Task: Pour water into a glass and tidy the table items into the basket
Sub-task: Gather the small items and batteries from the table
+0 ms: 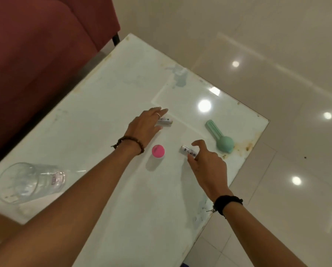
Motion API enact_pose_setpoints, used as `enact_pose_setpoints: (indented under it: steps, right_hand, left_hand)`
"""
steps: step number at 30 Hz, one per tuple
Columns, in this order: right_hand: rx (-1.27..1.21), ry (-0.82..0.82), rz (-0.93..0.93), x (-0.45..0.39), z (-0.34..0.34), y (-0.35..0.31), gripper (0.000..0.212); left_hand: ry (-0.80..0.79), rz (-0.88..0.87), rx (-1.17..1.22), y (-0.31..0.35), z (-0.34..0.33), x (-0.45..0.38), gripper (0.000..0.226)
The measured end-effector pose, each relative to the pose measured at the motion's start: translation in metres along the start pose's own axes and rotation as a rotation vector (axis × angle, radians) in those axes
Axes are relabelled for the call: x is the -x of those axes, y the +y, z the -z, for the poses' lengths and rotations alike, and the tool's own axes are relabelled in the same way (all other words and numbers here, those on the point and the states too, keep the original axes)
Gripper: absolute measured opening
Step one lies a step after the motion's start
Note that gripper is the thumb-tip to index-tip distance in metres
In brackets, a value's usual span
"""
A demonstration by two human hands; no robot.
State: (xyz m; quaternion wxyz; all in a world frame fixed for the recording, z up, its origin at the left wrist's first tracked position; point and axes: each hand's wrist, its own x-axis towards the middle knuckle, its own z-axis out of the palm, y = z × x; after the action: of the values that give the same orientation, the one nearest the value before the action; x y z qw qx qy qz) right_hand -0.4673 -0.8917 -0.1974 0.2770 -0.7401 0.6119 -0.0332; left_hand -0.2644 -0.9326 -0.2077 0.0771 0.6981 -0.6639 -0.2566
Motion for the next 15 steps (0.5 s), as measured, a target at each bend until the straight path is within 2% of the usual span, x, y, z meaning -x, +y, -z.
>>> enact_pose_setpoints:
  steps: [2,4,9,12,15]
  right_hand:
    - [0.042,-0.01,0.008,-0.006,-0.004,0.005,0.023]
    - [0.059,-0.006,0.022,-0.009,-0.006,0.006,0.019]
    - [-0.05,0.011,0.018,-0.007,0.0,0.001,0.025]
    - [-0.182,0.067,0.05,0.003,0.01,-0.017,0.022]
    - [-0.324,0.019,0.119,0.024,0.018,-0.049,0.03]
  left_hand:
    - [0.032,0.006,-0.094,0.001,-0.008,-0.009,0.04]
    - [0.123,0.065,-0.038,0.003,-0.014,-0.012,0.03]
    - [0.407,0.4,0.502,0.01,-0.014,0.005,0.015]
    - [0.579,0.515,0.698,0.012,-0.002,0.038,0.014]
    - [0.631,0.577,0.872,0.017,0.014,0.081,0.009]
